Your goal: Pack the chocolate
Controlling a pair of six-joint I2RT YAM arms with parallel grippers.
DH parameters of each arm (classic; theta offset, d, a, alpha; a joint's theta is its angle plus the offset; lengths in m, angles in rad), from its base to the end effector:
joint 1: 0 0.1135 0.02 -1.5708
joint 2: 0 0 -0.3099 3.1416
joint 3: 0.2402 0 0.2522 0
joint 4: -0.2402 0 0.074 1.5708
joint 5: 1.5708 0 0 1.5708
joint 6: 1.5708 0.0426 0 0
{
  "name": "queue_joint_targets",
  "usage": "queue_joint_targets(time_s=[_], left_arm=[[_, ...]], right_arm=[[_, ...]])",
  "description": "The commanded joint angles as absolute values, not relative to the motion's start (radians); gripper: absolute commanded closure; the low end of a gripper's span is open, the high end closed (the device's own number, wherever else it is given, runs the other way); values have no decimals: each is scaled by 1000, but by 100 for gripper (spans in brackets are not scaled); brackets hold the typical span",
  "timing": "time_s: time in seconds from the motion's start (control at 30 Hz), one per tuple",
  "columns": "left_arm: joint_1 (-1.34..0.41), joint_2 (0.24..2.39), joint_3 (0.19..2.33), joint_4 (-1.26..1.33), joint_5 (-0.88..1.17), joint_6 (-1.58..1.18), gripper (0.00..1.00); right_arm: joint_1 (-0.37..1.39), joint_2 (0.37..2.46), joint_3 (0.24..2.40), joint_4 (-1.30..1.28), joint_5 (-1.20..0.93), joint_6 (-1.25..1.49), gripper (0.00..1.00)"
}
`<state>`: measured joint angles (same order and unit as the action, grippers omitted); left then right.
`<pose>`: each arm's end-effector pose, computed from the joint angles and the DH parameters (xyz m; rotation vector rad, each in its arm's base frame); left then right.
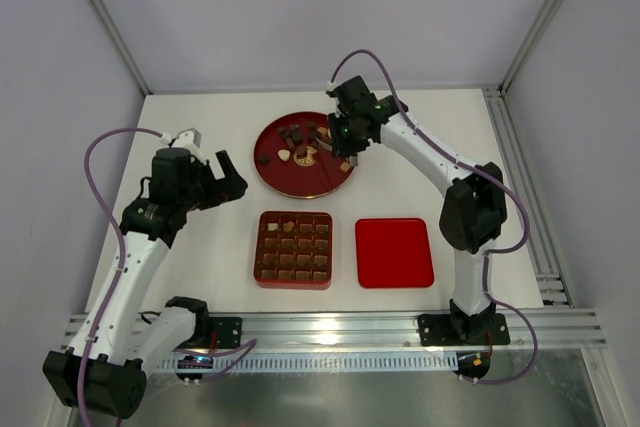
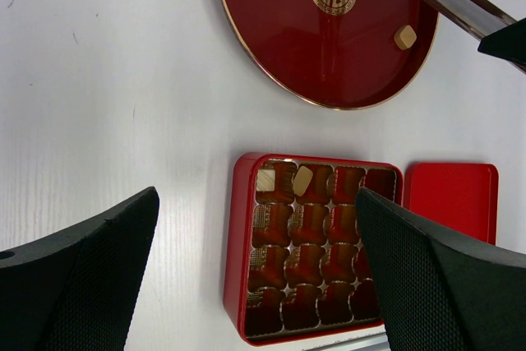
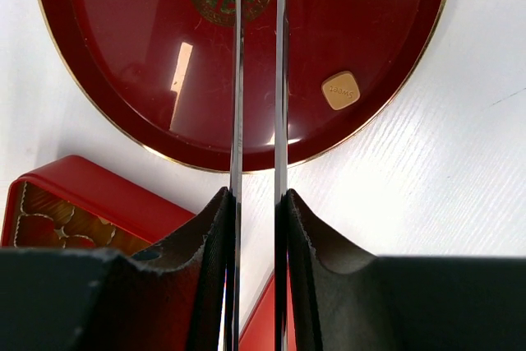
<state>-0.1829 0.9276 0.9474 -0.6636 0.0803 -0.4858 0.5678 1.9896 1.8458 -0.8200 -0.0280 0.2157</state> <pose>0.1675 -0.0345 0.3564 -0.2948 2.2314 -0.4545 0.3902 0.2503 0.3251 -0.4612 2.5283 0.3406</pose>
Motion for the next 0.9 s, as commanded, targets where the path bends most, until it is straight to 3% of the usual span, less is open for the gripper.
queue_joint_targets(time_s=[0.0,0.87], left_arm=[[-183,931,950,-655,94,-469,0],[-183,927,950,-655,95,-471,0]], right_arm=[[578,1907,1852,-810,-21,218,69],[658,1700,1667,-827,-49,239,69]])
